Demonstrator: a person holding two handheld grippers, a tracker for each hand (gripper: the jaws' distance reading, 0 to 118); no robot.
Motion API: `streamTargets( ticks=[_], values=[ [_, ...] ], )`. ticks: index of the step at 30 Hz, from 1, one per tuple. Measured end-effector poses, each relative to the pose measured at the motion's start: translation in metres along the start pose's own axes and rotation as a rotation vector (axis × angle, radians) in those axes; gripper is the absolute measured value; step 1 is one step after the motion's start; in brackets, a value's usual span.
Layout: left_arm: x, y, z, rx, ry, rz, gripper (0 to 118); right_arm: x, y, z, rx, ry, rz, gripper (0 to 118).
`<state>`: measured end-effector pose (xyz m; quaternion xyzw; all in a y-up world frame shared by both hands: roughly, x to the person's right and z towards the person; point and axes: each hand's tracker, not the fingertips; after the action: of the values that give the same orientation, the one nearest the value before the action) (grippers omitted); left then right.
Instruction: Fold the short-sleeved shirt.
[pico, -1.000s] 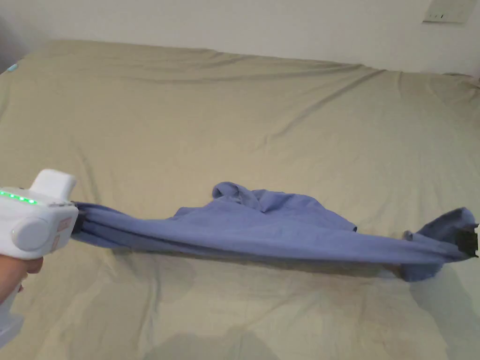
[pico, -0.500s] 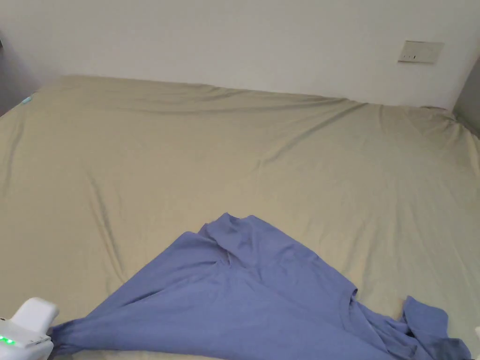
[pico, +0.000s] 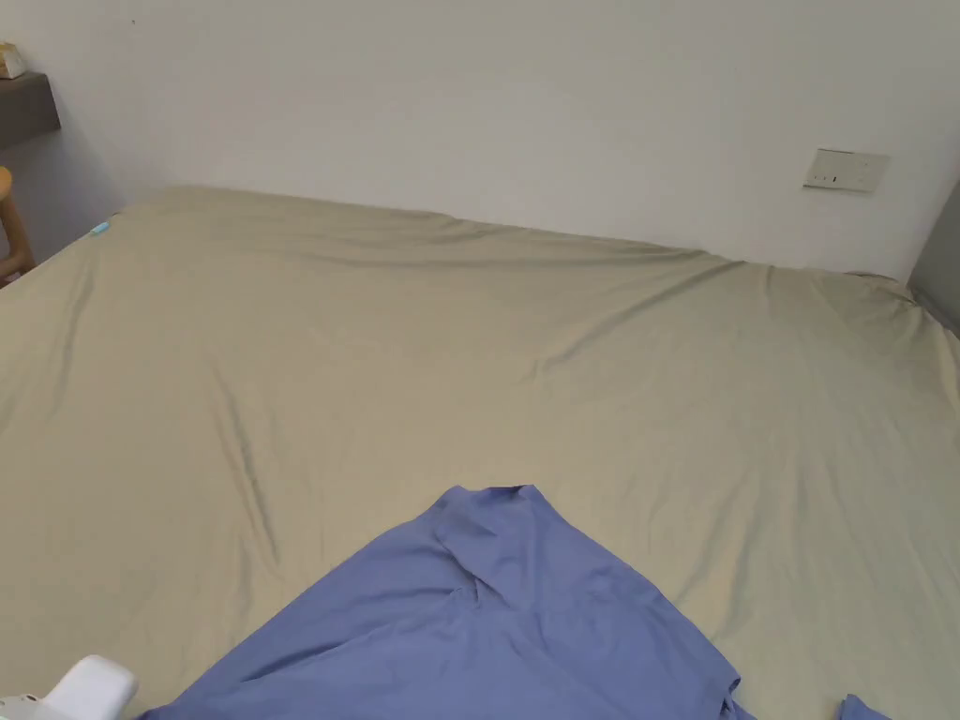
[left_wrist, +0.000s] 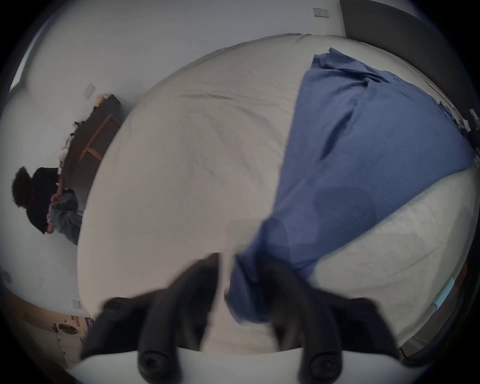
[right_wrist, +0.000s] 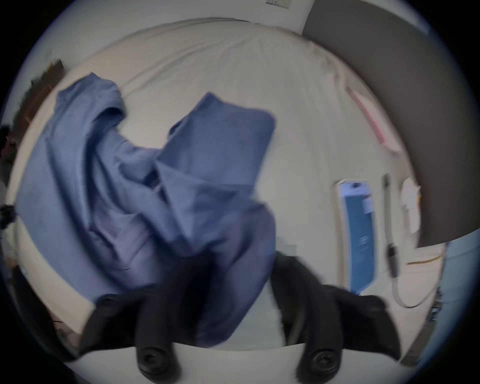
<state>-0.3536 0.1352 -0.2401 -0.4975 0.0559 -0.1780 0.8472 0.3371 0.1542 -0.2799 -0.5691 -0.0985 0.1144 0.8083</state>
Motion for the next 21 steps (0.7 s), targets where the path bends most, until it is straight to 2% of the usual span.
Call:
streamTargets(
  ticks=[1,2,3,4,7,10,13,16,18,19,20,21],
  values=[
    [-0.007,0.004,0.008,0.022,-0.01,0.045,72,0.006,0.005,0.012,0.054,0.026,-0.022,90],
    [-0.013,0.007,0.021,0.062,-0.046,0.096,107,0.009,0.012,0.027,0.111,0.047,-0.059,103],
    [-0.019,0.013,0.038,0.132,-0.068,0.158,118,0.01,0.022,0.048,0.166,0.025,-0.079,103],
    [-0.026,0.021,0.058,0.209,-0.076,0.215,117,0.007,0.03,0.071,0.232,0.019,-0.069,103],
    [-0.035,0.05,0.121,0.414,-0.048,0.303,116,-0.011,0.052,0.145,0.504,0.096,-0.02,103],
    [-0.033,0.073,0.184,0.63,-0.048,0.377,116,-0.049,0.063,0.221,0.726,0.2,0.014,103],
    [-0.022,0.089,0.242,0.798,0.012,0.431,115,-0.094,0.064,0.285,0.912,0.292,0.053,103],
    [-0.001,0.095,0.278,0.928,0.07,0.438,104,-0.13,0.062,0.32,1.013,0.319,0.06,100],
    [0.014,0.099,0.291,0.951,0.127,0.428,76,-0.151,0.059,0.335,1.069,0.326,0.085,91],
    [0.02,0.099,0.294,0.953,0.122,0.424,58,-0.16,0.057,0.34,1.082,0.313,0.108,80],
    [0.025,0.1,0.297,0.957,0.123,0.426,30,-0.166,0.058,0.34,1.098,0.311,0.138,51],
    [0.03,0.101,0.3,0.96,0.125,0.43,14,-0.174,0.055,0.344,1.117,0.318,0.161,24]
  ],
)
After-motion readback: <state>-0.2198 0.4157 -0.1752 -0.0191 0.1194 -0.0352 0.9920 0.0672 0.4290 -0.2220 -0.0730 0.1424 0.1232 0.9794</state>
